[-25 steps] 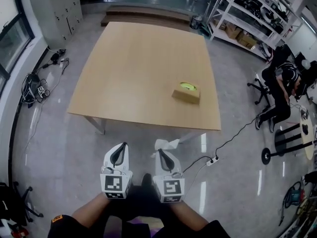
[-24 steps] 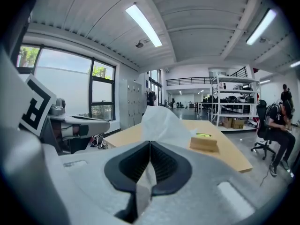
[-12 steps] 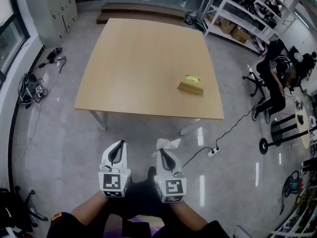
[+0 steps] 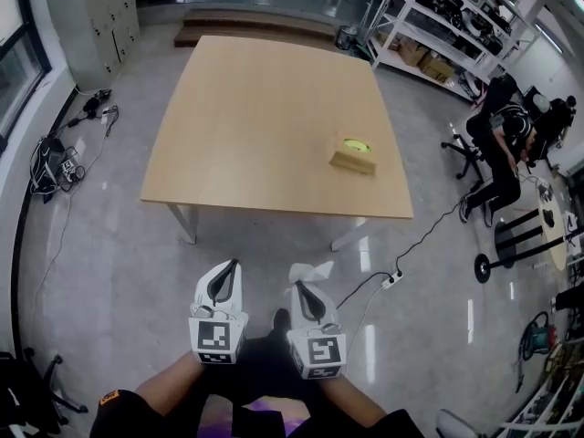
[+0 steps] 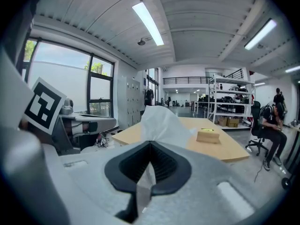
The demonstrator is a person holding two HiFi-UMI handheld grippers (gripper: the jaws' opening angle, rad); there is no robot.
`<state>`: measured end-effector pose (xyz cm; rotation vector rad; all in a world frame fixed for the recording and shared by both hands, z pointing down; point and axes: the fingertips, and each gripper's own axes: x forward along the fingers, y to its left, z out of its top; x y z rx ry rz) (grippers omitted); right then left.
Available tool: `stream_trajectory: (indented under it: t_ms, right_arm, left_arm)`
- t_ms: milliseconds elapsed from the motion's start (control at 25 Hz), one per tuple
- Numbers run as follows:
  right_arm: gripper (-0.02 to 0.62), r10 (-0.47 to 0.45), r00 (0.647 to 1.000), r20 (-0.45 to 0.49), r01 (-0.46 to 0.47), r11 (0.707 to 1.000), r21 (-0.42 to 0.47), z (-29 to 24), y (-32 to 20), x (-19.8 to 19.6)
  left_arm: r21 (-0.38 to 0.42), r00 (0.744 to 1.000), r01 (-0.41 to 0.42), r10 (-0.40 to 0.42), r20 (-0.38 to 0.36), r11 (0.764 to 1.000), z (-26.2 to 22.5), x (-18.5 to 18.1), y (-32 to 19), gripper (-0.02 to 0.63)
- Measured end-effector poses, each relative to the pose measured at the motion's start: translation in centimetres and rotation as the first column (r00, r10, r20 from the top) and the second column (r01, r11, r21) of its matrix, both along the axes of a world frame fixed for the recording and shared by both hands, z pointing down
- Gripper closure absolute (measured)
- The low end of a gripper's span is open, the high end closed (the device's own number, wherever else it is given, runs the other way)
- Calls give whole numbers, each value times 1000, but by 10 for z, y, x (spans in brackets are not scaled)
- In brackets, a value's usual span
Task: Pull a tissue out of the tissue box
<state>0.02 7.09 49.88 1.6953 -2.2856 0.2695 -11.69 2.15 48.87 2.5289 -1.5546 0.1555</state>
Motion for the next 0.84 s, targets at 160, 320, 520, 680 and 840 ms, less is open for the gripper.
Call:
stream_trajectory:
  t_ms: [160,320,520,680,840]
  right_arm:
    - [603,13,1000,11,-13,1000,13,-2,-1,0]
    - [603,28,1000,14,-28,1000,12,-3,0,2]
    - [603,35,999,8,-35,999,21,-5,2,2]
    - [603,39,999,0,-39,999,24,-7,3,1]
    - [603,37,999,0,-37,999,24,-8,5,-3]
  left_arm:
    - [-6,1000,-9,9,9,1000,3,-1,1,588]
    - [-4,1000,-16,17,17,1000,1,-1,1,588]
    - [7,999,-28,27,16,1000,-2,-1,3,588]
    - [12,999,-34,34,10,999,-4,-1,5,588]
    - [8,999,-32,32,10,999,-4,-5,7,588]
